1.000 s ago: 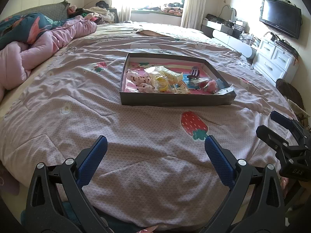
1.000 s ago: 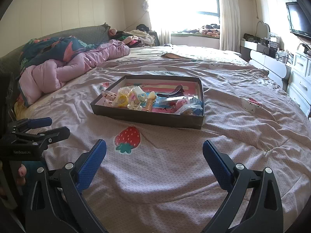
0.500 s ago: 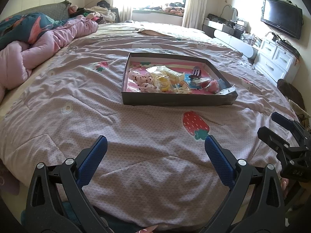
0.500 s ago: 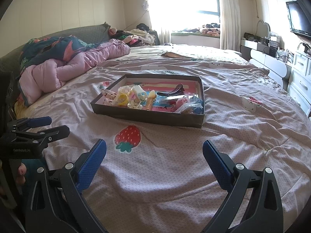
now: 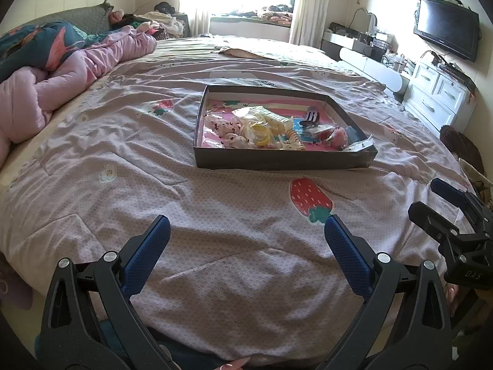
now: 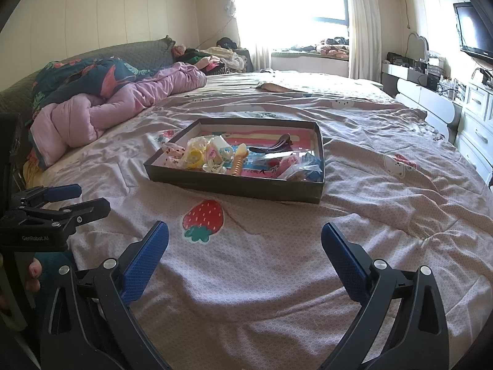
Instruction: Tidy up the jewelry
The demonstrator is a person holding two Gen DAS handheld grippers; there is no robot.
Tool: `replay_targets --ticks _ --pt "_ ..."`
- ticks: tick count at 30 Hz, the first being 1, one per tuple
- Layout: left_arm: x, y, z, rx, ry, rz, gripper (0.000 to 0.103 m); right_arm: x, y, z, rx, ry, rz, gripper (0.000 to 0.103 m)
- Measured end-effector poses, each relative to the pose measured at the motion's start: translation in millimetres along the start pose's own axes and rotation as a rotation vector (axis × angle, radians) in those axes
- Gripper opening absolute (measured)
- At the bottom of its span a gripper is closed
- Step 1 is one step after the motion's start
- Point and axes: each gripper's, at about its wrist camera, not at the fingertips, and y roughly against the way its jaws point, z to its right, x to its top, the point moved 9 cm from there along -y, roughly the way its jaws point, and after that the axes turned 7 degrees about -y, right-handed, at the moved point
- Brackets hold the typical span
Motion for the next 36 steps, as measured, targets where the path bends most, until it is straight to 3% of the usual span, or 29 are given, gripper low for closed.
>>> replay_targets --ticks 20,30,36 --pt "1.1 0.4 6.1 -0.03 0.013 0.005 0.092 -1.4 -2.3 0.4 -0.005 0.009 -0.018 0.097" --pt "13.1 -11.7 -12.0 0.048 0.051 0.009 0.092 6.2 -18.5 18.7 -0.033 -0.035 -0.05 0.097" --pt "37.2 -51.4 -85.2 0.2 0.13 -0.033 0.092 27.1 -50.9 73.6 -0.114 -0.111 -0.079 0.097"
